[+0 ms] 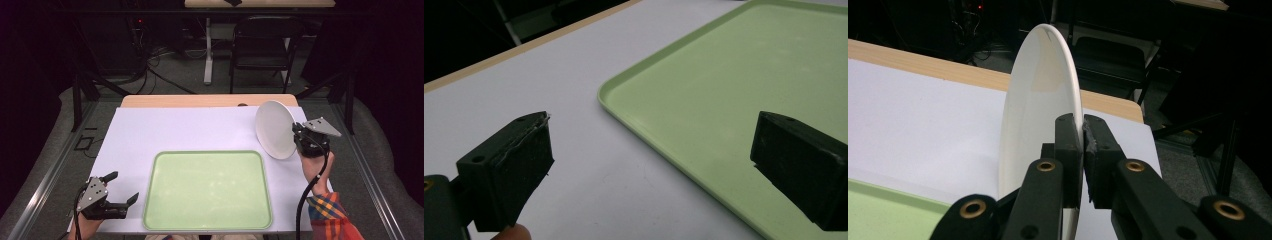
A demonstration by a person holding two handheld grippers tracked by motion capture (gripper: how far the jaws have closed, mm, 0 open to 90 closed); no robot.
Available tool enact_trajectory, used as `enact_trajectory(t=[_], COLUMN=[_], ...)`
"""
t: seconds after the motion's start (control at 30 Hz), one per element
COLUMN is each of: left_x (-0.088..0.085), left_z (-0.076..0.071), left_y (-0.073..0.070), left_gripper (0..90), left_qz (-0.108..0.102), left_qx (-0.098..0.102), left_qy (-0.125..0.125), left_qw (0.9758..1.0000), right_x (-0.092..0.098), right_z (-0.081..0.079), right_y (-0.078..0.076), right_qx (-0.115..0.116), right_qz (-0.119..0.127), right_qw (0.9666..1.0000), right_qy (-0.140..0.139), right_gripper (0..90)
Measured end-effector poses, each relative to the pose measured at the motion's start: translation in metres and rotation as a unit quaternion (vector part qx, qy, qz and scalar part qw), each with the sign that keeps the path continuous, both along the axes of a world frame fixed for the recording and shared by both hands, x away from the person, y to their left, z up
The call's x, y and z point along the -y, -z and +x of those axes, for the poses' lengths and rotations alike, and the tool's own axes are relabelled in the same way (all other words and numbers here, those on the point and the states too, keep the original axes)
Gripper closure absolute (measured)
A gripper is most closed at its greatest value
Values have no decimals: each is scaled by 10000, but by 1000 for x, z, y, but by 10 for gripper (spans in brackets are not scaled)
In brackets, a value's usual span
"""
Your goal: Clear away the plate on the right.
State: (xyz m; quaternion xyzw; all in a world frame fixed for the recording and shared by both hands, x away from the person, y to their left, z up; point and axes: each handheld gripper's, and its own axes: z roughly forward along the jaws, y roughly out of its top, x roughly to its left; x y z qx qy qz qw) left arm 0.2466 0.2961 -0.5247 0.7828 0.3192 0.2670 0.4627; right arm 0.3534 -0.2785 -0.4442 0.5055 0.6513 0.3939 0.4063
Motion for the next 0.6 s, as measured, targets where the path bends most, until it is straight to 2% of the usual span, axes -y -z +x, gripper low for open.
enact_trajectory(t=[0.17,0.33,0.4,0.47,0.53,0.57,0.6], left_x=[0,1,1,1,1,1,1], left_z=[0,0,1,0,1,1,1], left_y=[0,0,0,0,0,0,0], left_gripper=[31,32,32,33,33,33,34], left_qz=[12,16,4,-4,10,10,9], left_qx=[3,-7,-3,-4,-4,-4,-1], left_qy=[16,38,38,42,31,31,35], left_qw=[10000,10000,10000,10000,10000,10000,10000], right_x=[2,6,6,6,10,10,14], right_z=[2,5,7,7,9,9,9], right_y=[4,8,12,14,15,15,16], right_qx=[-97,-181,-291,-238,-250,-250,-248], right_qz=[14,137,213,57,250,250,395], right_qw=[10000,9997,9993,9997,9994,9994,9989], right_qy=[-9,-43,-90,27,-2,-2,31], right_gripper=[845,835,833,845,855,855,856])
